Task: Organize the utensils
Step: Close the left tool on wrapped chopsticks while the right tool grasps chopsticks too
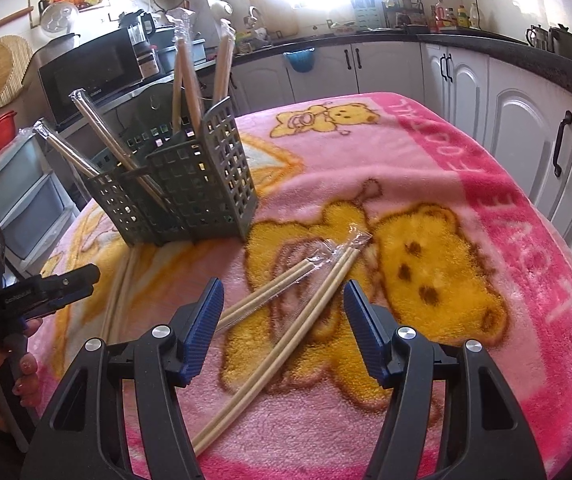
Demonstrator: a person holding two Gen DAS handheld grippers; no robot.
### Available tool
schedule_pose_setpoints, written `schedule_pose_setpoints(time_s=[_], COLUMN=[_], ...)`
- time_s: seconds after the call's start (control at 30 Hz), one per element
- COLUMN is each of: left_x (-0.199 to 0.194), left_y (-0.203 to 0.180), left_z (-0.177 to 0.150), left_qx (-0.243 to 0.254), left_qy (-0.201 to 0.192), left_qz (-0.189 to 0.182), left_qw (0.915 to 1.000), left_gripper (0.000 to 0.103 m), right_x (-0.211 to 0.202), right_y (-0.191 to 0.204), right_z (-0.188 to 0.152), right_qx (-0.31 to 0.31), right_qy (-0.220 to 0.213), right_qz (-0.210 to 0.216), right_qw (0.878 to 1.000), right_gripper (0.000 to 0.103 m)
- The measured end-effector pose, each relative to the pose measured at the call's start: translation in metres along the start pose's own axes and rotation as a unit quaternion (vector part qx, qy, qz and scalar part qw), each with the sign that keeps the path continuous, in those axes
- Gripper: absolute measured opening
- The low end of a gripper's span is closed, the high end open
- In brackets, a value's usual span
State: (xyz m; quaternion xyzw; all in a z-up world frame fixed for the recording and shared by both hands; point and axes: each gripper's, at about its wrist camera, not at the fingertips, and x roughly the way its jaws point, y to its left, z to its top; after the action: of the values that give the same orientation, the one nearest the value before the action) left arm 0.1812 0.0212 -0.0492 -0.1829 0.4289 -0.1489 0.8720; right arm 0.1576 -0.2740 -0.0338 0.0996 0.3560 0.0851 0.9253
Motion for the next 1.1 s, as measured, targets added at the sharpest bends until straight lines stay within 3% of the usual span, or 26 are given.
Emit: schedule_pose_setpoints(time_s=[0.23, 0.43, 0.67, 0.93, 1.1], left_x=[0.017, 0.027, 0.031, 0.037, 0.04], left_y=[0.005, 0.007, 0.012, 0.021, 0.027], left_z=[0.006, 0.014, 0.027, 0.042, 0.051], left_qx=[-0.002, 0.004, 0.001, -0.012, -0.018], left_qy=[0.027, 0.04, 0.047, 0.048, 0.045], left_qz=[0.02, 0.043, 0.046, 0.047, 0.048], left_qw=[0.9994, 0.9983, 0.9978, 0.9977, 0.9977], left_gripper=[0.035, 0.025, 0.022, 0.021, 0.02], right_x=[0.008, 0.022, 0.05, 0.074, 0.079], right_y=[-0.006, -0.014, -0.037, -0.073, -0.074], right_z=[0.004, 0.015, 0.031, 0.043, 0.049], right_qx=[0.0, -0.014, 0.005, 0.096, 0.085], right_qy=[0.011, 0.029, 0.065, 0.095, 0.097], right_qz=[-0.005, -0.037, -0.047, -0.006, -0.02], right_qw=[1.0, 0.999, 0.997, 0.991, 0.991], right_gripper=[0.06, 0.06, 0.059, 0.039, 0.025])
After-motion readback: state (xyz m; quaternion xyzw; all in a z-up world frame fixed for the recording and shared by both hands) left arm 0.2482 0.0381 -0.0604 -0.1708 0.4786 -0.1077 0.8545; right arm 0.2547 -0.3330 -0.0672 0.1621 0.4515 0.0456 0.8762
